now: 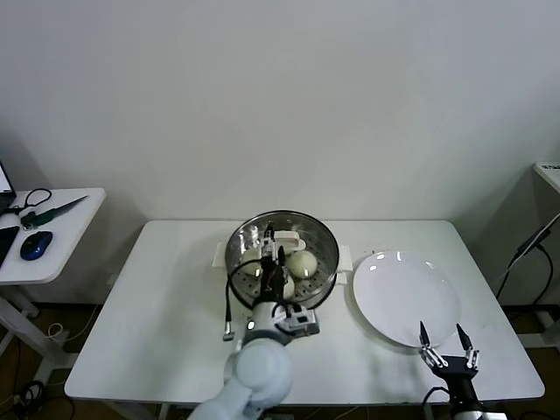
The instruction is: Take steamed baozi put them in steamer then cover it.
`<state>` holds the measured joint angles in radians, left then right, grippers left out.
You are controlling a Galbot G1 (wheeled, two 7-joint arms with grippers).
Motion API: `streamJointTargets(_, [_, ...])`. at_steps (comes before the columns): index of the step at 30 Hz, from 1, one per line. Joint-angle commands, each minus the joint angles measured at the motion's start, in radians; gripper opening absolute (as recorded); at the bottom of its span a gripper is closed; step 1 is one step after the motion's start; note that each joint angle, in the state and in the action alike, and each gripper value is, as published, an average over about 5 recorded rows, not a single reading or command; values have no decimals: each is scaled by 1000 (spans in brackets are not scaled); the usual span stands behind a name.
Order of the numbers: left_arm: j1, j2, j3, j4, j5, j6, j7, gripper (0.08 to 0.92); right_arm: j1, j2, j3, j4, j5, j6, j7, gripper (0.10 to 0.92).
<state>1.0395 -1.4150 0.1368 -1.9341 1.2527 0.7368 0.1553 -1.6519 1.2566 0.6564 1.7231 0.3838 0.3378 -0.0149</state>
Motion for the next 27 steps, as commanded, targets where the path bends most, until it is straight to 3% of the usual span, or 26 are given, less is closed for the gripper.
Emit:
streamJointTargets(1, [173,91,-210,-254,-805,-229,-228,762,10,12,-5,10,-33,-2,0,823])
streamJointTargets(7, [363,95,-538,-293,-1129,-493,-268,821,18,19,-12,22,-52,-2,-2,823])
streamJointTargets(13, [494,98,-788,-235,-1422,-649,-268,823,27,20,-24,28,-58,-9,-5,823])
streamJointTargets(18, [553,112,-831,-148,-1550,-802,-287,823,33,20,-32,23,-62,-8,-12,823])
streamJointTargets(27, [561,93,-744,48,-1491,-924,-291,823,40,15,-33,0,-57,-6,-14,823])
